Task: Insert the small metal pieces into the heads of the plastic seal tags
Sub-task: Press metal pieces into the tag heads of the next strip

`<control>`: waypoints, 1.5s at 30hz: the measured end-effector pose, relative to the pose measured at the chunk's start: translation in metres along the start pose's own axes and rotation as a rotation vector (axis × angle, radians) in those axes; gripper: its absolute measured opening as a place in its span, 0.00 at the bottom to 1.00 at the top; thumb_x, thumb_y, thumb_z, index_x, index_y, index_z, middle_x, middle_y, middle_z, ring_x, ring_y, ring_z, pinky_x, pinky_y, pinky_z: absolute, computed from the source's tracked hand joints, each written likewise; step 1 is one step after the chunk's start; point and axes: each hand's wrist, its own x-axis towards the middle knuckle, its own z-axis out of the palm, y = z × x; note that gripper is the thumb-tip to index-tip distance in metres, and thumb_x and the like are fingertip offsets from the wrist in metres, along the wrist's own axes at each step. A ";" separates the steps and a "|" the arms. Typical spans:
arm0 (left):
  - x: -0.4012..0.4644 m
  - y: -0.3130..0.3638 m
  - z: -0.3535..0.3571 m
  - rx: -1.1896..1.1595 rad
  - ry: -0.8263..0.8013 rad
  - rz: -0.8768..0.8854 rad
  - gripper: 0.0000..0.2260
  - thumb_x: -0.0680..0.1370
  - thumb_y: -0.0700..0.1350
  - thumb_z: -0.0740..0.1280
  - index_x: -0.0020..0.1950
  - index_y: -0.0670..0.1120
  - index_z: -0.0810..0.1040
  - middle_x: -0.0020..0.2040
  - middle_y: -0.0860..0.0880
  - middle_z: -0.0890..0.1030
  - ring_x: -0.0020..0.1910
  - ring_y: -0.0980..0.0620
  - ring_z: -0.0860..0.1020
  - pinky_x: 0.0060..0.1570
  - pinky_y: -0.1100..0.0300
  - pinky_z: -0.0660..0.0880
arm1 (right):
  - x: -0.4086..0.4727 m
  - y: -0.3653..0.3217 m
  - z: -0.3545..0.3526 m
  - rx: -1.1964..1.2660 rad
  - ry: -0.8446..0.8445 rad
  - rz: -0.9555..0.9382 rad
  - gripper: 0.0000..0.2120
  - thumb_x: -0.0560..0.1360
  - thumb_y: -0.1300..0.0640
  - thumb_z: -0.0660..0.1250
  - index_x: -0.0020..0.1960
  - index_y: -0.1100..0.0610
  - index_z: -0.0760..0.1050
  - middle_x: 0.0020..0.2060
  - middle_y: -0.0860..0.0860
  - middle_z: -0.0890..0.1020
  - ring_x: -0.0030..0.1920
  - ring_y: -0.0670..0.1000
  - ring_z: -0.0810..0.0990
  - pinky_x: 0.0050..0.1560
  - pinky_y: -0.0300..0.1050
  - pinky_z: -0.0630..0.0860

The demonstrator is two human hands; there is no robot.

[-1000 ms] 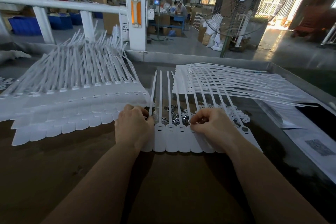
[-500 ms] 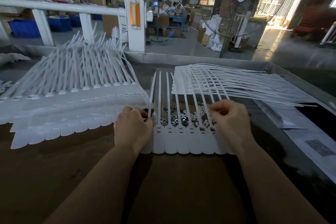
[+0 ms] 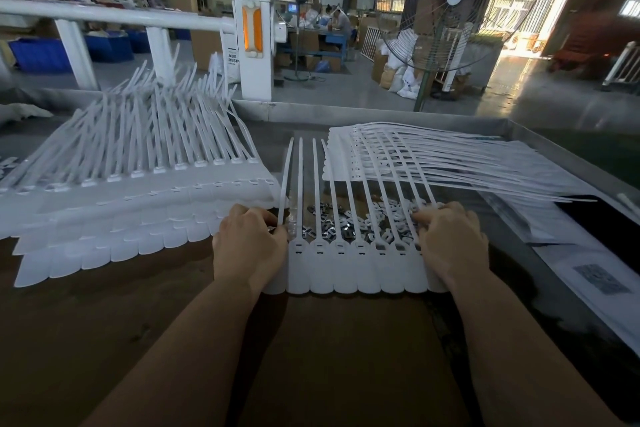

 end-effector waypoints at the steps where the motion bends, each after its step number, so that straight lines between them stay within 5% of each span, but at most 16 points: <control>1: 0.000 0.000 0.000 -0.001 0.001 0.002 0.11 0.76 0.49 0.66 0.55 0.46 0.79 0.55 0.46 0.74 0.55 0.47 0.72 0.59 0.50 0.69 | 0.000 0.000 0.000 0.007 0.010 -0.004 0.15 0.78 0.58 0.61 0.62 0.47 0.75 0.60 0.55 0.72 0.61 0.56 0.68 0.61 0.53 0.68; 11: 0.000 0.000 0.000 0.000 0.006 0.010 0.11 0.76 0.49 0.66 0.55 0.46 0.80 0.55 0.46 0.74 0.55 0.47 0.73 0.58 0.51 0.69 | 0.000 0.001 0.000 0.034 0.015 -0.043 0.15 0.79 0.54 0.59 0.64 0.49 0.74 0.60 0.56 0.73 0.61 0.57 0.69 0.60 0.52 0.69; 30: 0.001 0.002 0.002 -0.005 0.029 0.021 0.11 0.75 0.49 0.67 0.54 0.45 0.80 0.53 0.46 0.74 0.54 0.47 0.73 0.56 0.52 0.68 | 0.006 0.002 0.002 0.230 0.196 0.042 0.03 0.75 0.57 0.66 0.48 0.52 0.77 0.50 0.50 0.80 0.55 0.54 0.74 0.57 0.52 0.64; 38: 0.001 0.001 0.002 -0.003 0.031 0.029 0.11 0.75 0.49 0.67 0.54 0.45 0.80 0.54 0.46 0.74 0.53 0.47 0.73 0.56 0.52 0.69 | 0.001 -0.001 0.003 0.206 0.235 -0.091 0.04 0.76 0.58 0.65 0.49 0.56 0.77 0.45 0.51 0.82 0.50 0.53 0.77 0.58 0.49 0.63; 42: 0.001 0.001 0.003 -0.002 0.030 0.033 0.11 0.75 0.49 0.67 0.55 0.45 0.80 0.54 0.46 0.75 0.52 0.48 0.73 0.56 0.53 0.69 | 0.000 -0.002 0.000 0.250 0.223 -0.096 0.02 0.75 0.58 0.66 0.47 0.56 0.77 0.42 0.52 0.83 0.45 0.53 0.80 0.61 0.53 0.68; 45: 0.002 0.001 0.003 -0.007 0.027 0.026 0.11 0.75 0.49 0.67 0.55 0.45 0.80 0.54 0.46 0.74 0.53 0.47 0.72 0.56 0.52 0.68 | -0.001 -0.003 -0.004 0.359 0.201 -0.095 0.02 0.72 0.61 0.70 0.45 0.57 0.81 0.41 0.51 0.83 0.41 0.50 0.79 0.53 0.51 0.75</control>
